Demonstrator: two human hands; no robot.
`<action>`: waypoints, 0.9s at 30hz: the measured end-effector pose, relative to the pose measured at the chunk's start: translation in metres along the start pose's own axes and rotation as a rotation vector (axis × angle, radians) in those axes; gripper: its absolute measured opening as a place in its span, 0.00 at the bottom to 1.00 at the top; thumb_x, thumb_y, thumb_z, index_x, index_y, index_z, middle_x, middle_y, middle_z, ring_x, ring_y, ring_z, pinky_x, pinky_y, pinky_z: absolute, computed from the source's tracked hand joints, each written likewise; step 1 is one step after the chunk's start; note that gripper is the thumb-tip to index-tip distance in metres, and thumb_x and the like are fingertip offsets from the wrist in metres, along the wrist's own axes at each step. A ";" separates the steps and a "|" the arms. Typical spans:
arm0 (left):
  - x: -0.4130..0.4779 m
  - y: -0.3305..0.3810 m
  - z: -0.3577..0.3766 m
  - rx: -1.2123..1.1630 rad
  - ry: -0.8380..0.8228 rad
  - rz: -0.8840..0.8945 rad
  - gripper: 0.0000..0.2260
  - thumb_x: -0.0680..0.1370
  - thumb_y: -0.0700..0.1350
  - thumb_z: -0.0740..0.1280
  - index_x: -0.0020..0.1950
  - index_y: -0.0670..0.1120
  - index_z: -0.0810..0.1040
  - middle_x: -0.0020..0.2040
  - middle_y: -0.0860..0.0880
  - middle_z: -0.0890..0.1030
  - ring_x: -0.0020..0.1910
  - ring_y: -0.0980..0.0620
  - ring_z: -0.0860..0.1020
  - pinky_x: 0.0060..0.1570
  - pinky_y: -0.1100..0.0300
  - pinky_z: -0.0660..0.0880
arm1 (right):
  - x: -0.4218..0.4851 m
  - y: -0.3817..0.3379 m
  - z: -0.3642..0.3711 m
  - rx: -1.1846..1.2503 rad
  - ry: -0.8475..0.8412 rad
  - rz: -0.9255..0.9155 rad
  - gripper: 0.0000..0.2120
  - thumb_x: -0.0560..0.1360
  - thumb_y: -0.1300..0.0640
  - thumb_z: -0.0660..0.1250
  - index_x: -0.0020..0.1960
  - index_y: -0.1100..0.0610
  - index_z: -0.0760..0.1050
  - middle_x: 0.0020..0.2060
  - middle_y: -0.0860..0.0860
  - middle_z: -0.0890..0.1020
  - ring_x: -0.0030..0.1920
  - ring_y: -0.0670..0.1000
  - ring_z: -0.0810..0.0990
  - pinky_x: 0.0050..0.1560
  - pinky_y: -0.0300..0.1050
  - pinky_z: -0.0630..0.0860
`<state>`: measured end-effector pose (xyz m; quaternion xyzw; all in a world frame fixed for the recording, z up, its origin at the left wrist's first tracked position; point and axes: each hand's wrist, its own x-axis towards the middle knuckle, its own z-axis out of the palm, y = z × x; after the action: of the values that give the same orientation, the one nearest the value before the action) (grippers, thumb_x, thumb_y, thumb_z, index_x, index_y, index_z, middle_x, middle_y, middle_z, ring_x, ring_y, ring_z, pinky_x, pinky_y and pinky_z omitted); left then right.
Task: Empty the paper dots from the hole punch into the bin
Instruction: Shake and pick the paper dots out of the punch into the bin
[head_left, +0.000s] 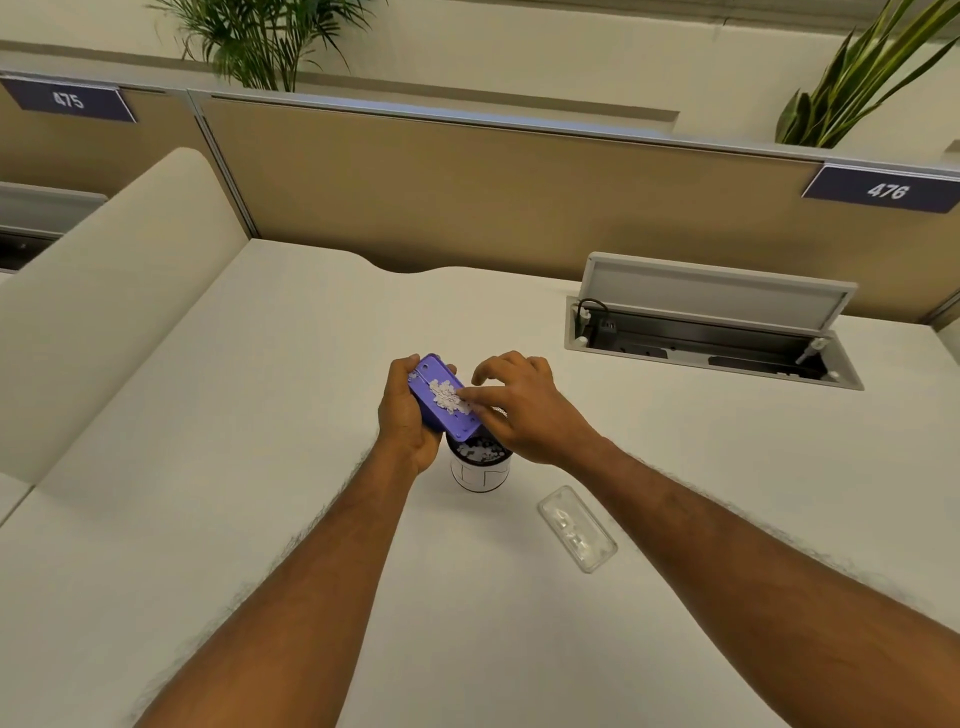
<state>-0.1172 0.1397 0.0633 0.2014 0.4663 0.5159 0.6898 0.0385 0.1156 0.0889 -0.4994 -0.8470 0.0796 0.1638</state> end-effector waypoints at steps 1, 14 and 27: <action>0.001 0.001 0.001 0.014 0.006 0.009 0.14 0.78 0.55 0.58 0.49 0.47 0.78 0.43 0.48 0.82 0.39 0.50 0.80 0.37 0.57 0.80 | -0.002 0.000 0.002 0.013 -0.002 0.001 0.16 0.77 0.50 0.64 0.62 0.53 0.77 0.57 0.54 0.78 0.58 0.54 0.73 0.55 0.53 0.67; 0.002 -0.001 0.006 0.120 0.048 0.105 0.10 0.78 0.51 0.61 0.46 0.47 0.79 0.40 0.48 0.84 0.39 0.48 0.80 0.44 0.55 0.78 | -0.015 -0.002 0.007 0.221 0.010 0.236 0.09 0.75 0.56 0.67 0.52 0.60 0.81 0.49 0.57 0.84 0.48 0.55 0.80 0.43 0.51 0.79; 0.001 0.002 0.013 0.175 0.023 0.115 0.12 0.79 0.53 0.60 0.51 0.46 0.76 0.44 0.46 0.81 0.40 0.48 0.78 0.43 0.56 0.76 | -0.016 -0.008 0.014 0.086 0.142 -0.009 0.11 0.75 0.63 0.67 0.56 0.64 0.79 0.47 0.59 0.81 0.45 0.59 0.77 0.40 0.50 0.76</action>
<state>-0.1068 0.1445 0.0708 0.2811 0.5051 0.5143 0.6335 0.0336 0.0983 0.0754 -0.4926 -0.8313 0.0796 0.2448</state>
